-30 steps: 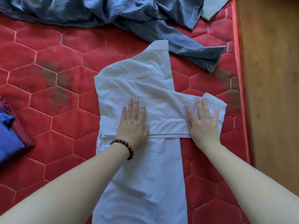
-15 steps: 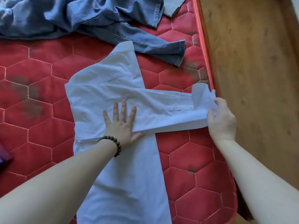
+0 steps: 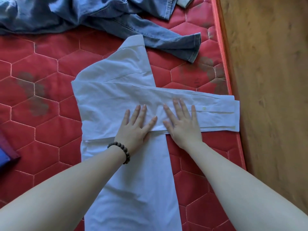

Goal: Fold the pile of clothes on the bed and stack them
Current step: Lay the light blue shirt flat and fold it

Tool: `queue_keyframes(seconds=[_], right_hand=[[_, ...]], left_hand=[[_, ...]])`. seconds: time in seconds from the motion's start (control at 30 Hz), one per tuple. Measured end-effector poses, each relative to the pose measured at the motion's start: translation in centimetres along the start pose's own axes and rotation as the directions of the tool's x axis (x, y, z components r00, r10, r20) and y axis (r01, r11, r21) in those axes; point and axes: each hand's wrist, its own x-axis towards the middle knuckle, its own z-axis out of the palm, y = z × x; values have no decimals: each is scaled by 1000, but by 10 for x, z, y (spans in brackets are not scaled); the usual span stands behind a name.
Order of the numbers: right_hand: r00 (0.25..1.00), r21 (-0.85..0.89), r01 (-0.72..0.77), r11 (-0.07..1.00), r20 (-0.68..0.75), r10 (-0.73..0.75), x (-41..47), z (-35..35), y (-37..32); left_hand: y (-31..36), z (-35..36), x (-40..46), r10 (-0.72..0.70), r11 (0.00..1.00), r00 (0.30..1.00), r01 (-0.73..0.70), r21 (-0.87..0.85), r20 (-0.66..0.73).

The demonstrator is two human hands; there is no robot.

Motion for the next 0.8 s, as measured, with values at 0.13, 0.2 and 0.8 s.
queue_keyframes(seconds=[0.13,0.2,0.8], right_hand=[[995,-34,-88,995,39,90,-4,-4,28],[998,5,-14,1000,58,14,-11,-11,37],[994,-128,-106,986,-17,105,-3,-43,91]], left_hand=[[4,-4,5,-40,999,999,40,-5,-20],[1,-6,-3,-61,998,998,61,-1,6],[-89,-32,-67,-405,914,913,403,45,49]])
